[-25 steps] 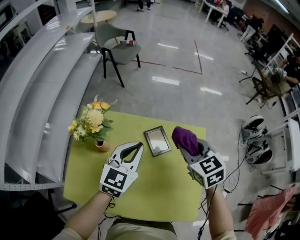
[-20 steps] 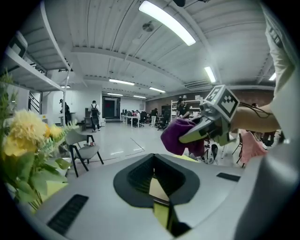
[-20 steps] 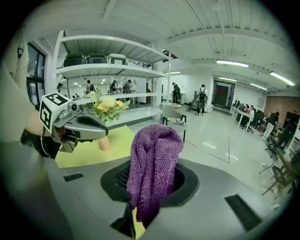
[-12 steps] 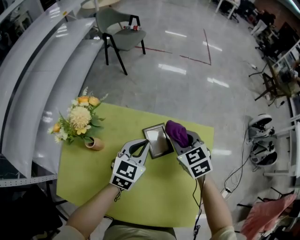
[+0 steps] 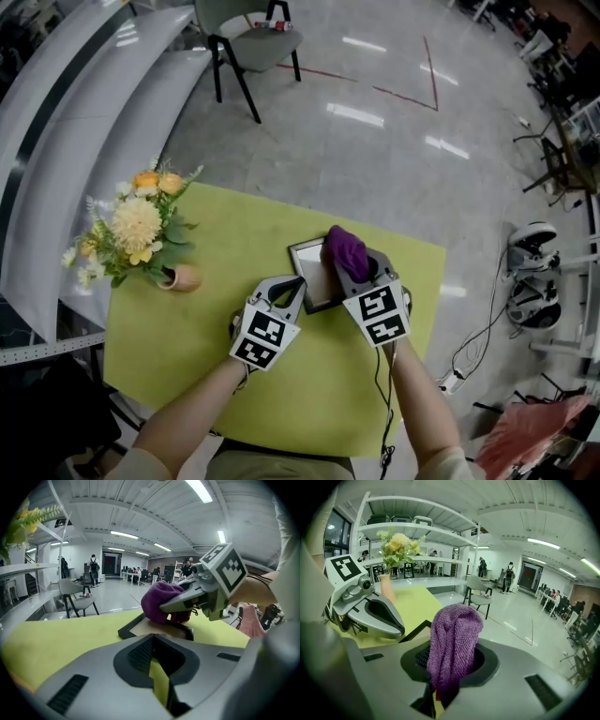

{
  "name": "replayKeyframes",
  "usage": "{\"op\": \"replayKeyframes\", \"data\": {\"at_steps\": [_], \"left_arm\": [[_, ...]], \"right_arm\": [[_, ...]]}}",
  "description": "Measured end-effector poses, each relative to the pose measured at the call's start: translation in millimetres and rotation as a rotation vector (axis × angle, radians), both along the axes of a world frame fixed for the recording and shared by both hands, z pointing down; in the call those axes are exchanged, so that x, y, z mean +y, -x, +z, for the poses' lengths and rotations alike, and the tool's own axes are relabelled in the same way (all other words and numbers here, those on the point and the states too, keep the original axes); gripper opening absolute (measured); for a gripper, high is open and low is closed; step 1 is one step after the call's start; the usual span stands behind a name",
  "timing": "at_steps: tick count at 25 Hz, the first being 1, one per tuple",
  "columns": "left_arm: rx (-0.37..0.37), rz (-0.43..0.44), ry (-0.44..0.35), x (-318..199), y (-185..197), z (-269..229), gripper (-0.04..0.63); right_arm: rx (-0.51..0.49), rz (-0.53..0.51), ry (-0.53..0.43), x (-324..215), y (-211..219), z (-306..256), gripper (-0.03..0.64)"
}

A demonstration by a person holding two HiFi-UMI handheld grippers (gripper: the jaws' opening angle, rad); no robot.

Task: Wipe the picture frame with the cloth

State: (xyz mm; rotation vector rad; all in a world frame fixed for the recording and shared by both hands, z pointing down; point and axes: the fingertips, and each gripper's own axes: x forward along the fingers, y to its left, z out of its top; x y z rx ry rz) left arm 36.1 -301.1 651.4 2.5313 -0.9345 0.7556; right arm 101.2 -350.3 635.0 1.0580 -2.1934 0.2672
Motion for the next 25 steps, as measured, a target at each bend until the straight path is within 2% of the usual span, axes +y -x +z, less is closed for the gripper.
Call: {"op": "replayKeyframes", "data": {"at_steps": [6,11,16,25], "left_arm": [[-0.045,0.028,0.009,2.7,-5.2,12.4,0.008],[-0.043,0.003,0.026,1.2,-3.2,15.3,0.008],[-0.02,-0.028,0.074,0.8,-1.6,17.7,0.008],[-0.026,-0.038,0.064,0.3,-1.8,17.0,0.008]], "right_arm": [[0.044,-0.006,0.034,2.2,1.0,31.7,0.092],[0.045,-0.012,0.078,8.7,-0.1,35.1,0.091],[0.04,-0.04,0.168,32.3,-3.8,35.9,0.091],[-0.038,-0.104,0.339,99.9,-9.7,35.2,0.089]]}}
